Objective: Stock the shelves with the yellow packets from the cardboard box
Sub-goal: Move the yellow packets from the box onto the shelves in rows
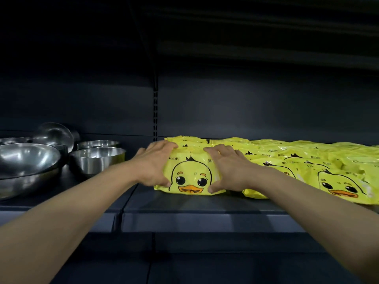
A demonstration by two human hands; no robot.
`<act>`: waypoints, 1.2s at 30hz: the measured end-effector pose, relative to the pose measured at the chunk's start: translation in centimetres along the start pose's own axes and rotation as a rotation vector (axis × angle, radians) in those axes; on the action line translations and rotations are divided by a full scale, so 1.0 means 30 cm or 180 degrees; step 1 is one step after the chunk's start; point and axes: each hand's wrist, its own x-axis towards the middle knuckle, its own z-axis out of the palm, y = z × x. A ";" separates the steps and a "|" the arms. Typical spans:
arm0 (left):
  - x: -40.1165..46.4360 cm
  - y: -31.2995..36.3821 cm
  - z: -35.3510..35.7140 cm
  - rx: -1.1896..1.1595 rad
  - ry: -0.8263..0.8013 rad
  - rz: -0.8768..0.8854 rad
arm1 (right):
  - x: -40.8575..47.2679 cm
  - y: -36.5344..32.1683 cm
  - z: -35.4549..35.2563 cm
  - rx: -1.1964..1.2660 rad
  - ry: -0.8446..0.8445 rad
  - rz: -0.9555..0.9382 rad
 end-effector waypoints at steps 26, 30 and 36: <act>0.222 -0.080 0.098 0.0671 0.0367 0.0019 | 0.285 0.043 0.063 -0.1326 0.0323 0.0028; 0.210 -0.107 0.094 0.0576 0.0208 -0.0042 | 0.279 0.056 0.035 -0.1050 -0.0018 -0.0003; 0.215 -0.127 0.089 0.0778 0.0274 -0.0005 | 0.290 0.047 0.056 -0.1129 0.0032 0.0114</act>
